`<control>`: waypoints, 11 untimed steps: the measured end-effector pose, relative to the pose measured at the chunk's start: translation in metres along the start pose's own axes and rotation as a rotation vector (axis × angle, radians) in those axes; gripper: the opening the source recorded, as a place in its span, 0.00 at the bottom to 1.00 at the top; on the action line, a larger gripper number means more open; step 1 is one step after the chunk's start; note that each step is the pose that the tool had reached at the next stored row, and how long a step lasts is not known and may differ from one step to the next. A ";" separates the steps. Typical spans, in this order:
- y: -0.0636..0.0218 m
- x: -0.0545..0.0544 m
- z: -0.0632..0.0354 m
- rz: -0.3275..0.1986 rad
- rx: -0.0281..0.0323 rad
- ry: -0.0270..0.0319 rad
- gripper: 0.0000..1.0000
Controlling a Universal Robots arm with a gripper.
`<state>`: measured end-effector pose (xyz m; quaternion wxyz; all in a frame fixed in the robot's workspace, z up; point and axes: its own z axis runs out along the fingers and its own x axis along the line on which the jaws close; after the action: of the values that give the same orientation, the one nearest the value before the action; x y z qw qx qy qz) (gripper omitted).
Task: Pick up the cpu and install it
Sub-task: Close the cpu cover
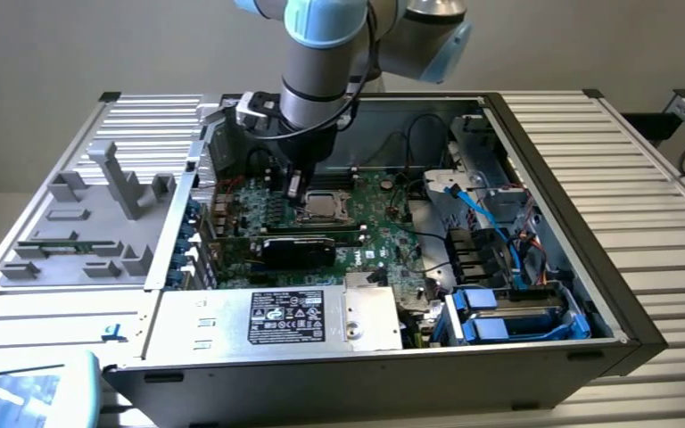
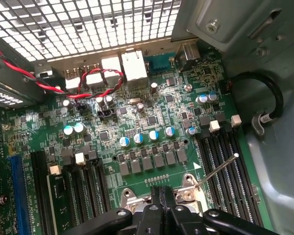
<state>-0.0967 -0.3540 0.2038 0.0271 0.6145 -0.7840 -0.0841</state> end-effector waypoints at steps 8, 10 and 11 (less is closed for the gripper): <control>0.0062 -0.002 -0.0321 0.004 0.0004 0.0001 0.12; 0.0076 -0.002 -0.0389 0.005 0.0005 0.0005 0.12; 0.0083 -0.002 -0.0422 0.006 0.0006 0.0006 0.12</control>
<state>-0.0979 -0.3540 0.2469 0.0274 0.6122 -0.7858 -0.0835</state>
